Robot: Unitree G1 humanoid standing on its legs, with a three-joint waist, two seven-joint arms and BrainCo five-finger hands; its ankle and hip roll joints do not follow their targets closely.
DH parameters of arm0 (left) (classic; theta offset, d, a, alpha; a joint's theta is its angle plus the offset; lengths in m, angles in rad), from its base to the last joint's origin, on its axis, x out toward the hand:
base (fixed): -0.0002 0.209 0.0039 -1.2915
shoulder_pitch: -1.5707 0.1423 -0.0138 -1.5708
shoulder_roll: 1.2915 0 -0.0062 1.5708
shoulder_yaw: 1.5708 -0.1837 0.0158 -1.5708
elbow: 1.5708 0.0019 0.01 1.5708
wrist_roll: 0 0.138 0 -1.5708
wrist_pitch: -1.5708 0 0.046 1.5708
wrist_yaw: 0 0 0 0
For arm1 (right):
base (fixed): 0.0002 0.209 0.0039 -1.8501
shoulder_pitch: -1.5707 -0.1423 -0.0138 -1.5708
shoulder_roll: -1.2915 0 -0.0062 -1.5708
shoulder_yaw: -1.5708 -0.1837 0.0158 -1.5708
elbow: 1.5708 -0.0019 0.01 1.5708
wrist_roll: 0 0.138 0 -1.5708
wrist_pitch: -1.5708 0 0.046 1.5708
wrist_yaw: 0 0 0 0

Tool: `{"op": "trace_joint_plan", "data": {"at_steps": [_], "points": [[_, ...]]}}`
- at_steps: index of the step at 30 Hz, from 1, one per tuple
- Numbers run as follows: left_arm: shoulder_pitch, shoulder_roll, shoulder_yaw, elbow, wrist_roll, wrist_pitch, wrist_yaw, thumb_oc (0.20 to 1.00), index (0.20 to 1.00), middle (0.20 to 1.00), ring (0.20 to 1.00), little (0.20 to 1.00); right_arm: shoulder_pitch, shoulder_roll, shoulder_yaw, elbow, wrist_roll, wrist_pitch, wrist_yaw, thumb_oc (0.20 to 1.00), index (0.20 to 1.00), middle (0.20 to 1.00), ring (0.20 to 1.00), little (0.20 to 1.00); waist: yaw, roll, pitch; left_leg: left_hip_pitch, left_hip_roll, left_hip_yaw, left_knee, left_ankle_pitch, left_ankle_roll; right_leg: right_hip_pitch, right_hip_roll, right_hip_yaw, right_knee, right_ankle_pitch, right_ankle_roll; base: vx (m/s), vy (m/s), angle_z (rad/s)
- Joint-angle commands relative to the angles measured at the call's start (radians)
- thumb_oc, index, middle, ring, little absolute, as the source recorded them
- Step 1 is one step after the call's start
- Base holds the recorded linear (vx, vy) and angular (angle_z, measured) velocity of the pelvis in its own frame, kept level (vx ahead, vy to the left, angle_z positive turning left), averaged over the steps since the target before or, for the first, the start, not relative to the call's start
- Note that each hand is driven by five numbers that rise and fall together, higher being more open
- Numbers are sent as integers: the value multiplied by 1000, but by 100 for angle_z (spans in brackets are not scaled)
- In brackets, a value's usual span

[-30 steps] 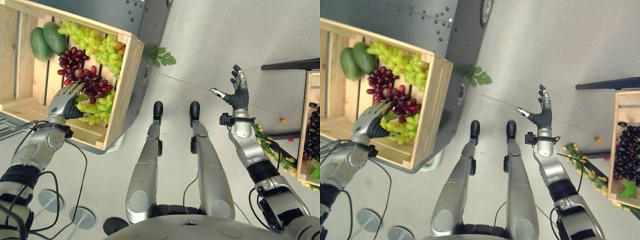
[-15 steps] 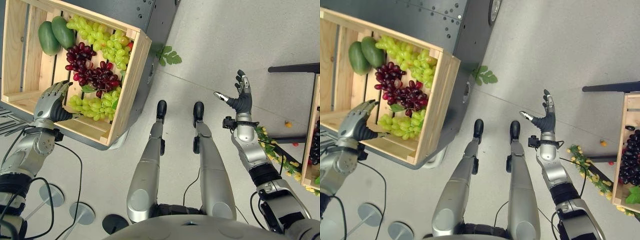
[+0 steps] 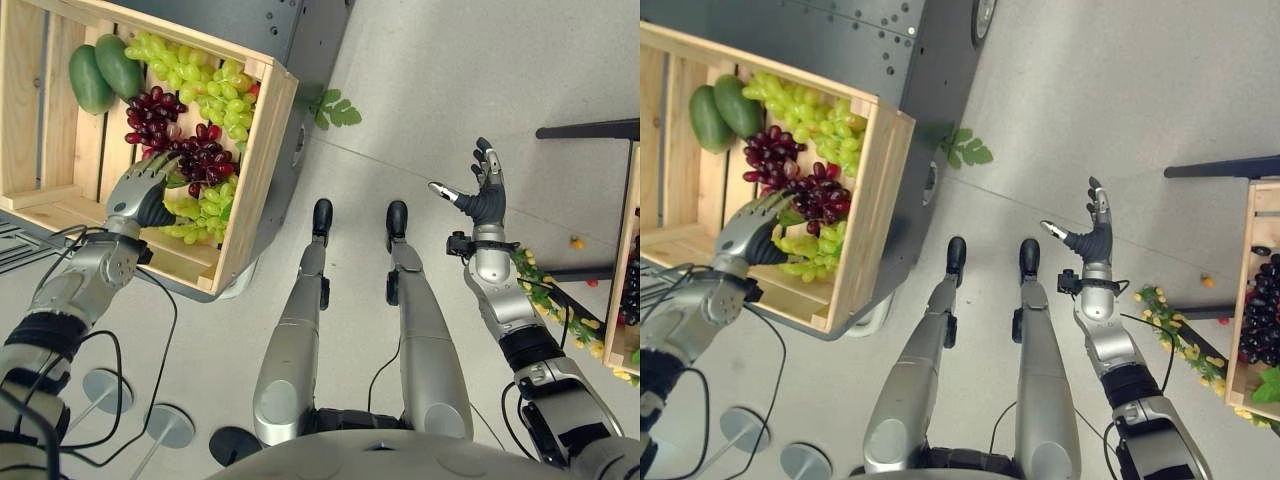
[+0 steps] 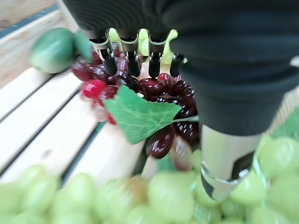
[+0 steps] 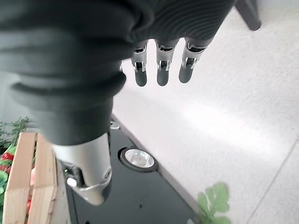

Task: Pick up the fruits from the basket on one side to the basket on the other side

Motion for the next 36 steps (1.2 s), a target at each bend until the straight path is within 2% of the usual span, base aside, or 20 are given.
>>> {"op": "trace_joint_plan", "data": {"at_steps": [1,6,17,23,29,36], "points": [[60,-8,2,2,-46,-24,-53,1000,1000,1000,1000,1000,33,-29,4,-60,1,-43,-16,1000,1000,1000,1000,1000,-27,-16,-10,-24,-77,-27,111,-110,64,61,-7,32,-108,54,100,0,0,0],[109,-45,3,22,-71,-27,-88,1000,1000,1000,1000,1000,31,-28,1,-61,6,-41,-10,1000,1000,1000,1000,1000,-29,-16,-10,-27,-77,-23,115,-111,63,59,-2,33,-103,52,97,0,0,0],[143,-65,17,32,-97,-23,-97,1000,1000,1000,1000,1000,26,-29,4,-55,10,-39,-8,1000,1000,1000,1000,1000,-23,-14,-10,-27,-80,-32,111,-106,60,61,-4,22,-103,54,97,0,0,0],[116,-63,6,61,-39,-1,-42,1000,1000,1000,1000,1000,22,-30,18,-56,7,-44,-12,1000,1000,1000,1000,1000,-23,-11,-10,-24,-82,-32,112,-102,59,68,-8,21,-105,55,97,0,0,0],[175,-82,41,34,-110,-31,-78,1000,1000,1000,1000,1000,26,-32,6,-52,8,-37,-13,1000,1000,1000,1000,1000,-12,-2,-10,-11,-84,-29,108,-100,61,76,-11,24,-106,59,98,0,0,0],[179,-125,27,85,-127,-31,-91,1000,1000,1000,1000,1000,11,-42,18,9,-4,-19,-5,1000,1000,1000,1000,1000,-7,21,-10,51,-84,-30,96,-89,54,138,-14,20,-97,48,97,0,0,0]]}}
